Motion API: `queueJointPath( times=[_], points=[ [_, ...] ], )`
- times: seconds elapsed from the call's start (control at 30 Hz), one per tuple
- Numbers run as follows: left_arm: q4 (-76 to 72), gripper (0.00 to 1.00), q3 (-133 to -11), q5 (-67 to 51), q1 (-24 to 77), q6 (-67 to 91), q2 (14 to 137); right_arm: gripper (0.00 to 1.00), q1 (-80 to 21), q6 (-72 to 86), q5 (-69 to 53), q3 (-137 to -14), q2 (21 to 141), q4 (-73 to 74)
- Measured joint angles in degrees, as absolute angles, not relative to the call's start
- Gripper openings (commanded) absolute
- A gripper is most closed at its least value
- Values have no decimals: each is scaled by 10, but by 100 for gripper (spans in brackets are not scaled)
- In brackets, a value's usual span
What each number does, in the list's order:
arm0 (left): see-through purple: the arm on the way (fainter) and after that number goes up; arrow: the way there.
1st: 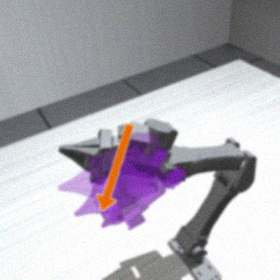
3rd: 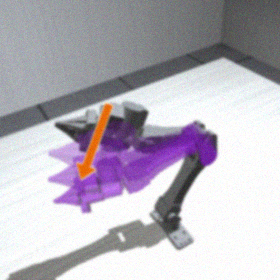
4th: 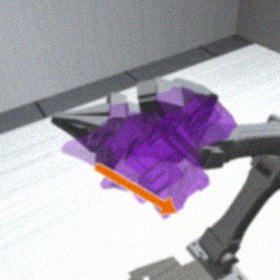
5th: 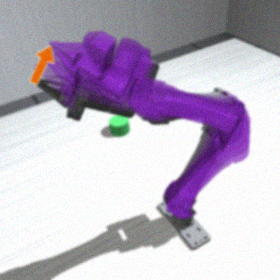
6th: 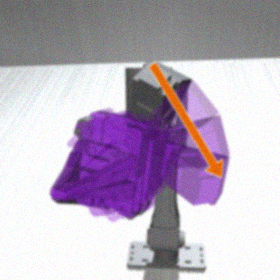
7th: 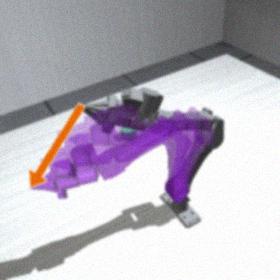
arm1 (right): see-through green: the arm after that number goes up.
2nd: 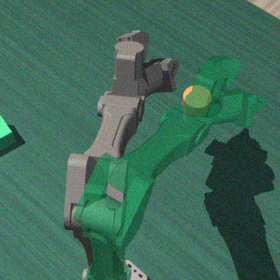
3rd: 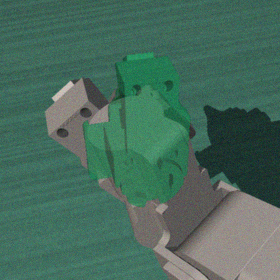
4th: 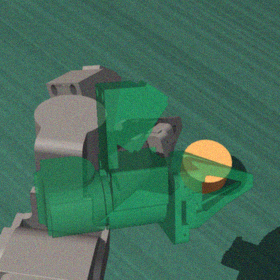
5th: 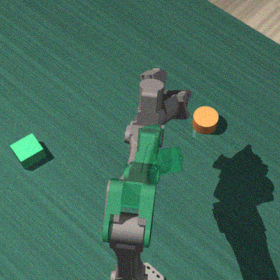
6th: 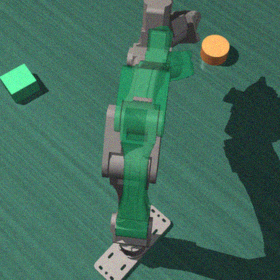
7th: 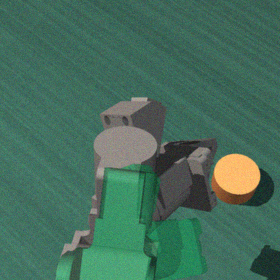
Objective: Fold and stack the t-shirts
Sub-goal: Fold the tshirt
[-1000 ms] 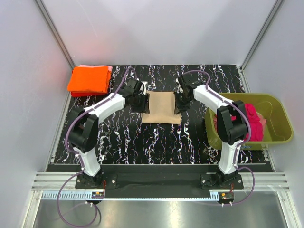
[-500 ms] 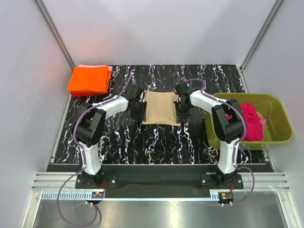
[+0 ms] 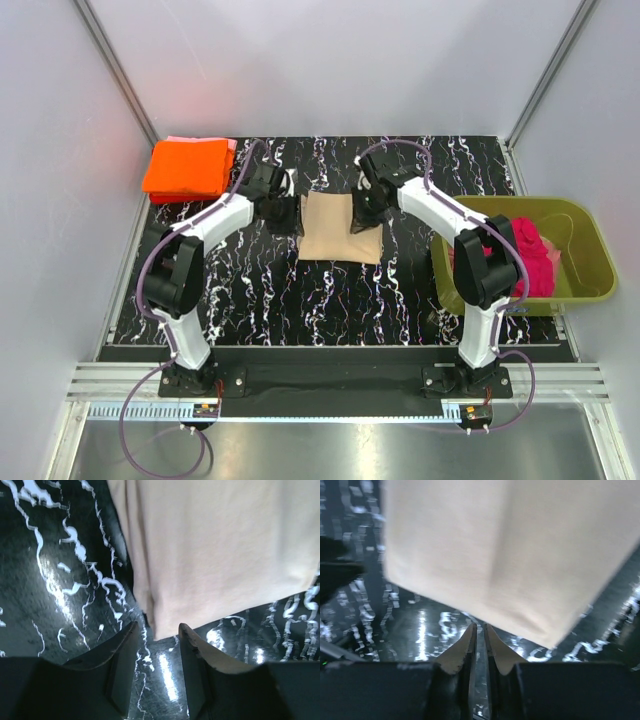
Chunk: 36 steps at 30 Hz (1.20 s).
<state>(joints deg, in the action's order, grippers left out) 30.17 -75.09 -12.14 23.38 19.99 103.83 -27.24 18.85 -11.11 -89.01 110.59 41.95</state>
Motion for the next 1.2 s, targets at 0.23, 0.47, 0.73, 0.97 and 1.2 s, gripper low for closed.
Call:
queueJointPath(
  times=[0.23,0.47,0.73,0.97,1.2],
  points=[
    [284,43,-752,-180,210,210,1060,17,-303,200,-154,-938,1147,389],
    [267,44,-734,-212,212,213,1092,16,-303,202,-151,-927,1214,387],
    [247,18,-722,-232,212,215,1101,20,-303,205,-140,-906,1184,388],
    [224,0,-688,-244,212,225,1096,24,-303,208,-133,-868,1072,388],
    [245,40,-599,-228,212,216,1008,32,-303,213,-112,-806,979,399]
  ],
)
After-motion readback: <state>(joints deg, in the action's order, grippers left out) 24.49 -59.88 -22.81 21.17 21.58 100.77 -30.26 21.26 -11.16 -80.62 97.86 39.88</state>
